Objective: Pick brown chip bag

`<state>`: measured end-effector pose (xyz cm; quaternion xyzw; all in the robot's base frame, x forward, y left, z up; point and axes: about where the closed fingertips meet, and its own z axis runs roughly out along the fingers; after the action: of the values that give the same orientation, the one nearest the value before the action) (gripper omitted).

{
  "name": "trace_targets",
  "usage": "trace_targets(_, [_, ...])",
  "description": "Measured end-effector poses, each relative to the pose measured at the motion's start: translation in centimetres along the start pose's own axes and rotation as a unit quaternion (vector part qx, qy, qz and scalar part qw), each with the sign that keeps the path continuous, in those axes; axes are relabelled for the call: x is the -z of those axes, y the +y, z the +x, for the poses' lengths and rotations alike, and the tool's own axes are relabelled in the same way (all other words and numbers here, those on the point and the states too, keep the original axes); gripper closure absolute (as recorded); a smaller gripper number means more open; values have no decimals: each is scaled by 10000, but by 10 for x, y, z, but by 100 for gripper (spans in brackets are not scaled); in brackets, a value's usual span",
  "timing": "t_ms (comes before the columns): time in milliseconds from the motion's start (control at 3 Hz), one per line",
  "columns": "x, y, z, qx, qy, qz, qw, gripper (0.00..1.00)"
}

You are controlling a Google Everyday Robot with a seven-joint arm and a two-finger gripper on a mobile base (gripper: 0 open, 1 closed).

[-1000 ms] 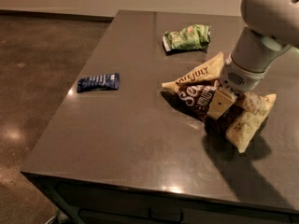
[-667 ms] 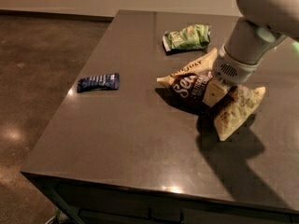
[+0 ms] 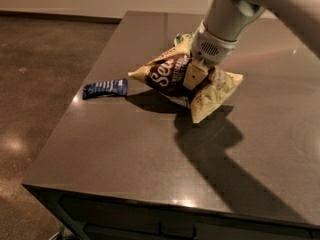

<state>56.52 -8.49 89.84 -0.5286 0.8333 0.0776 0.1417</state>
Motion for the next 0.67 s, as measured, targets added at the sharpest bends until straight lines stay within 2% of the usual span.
trace_targets(333, [-9,-4,-27,237,11,-95,9997,75])
trace_targets(667, [-16,-13,-45,342,51,-113,9993,52])
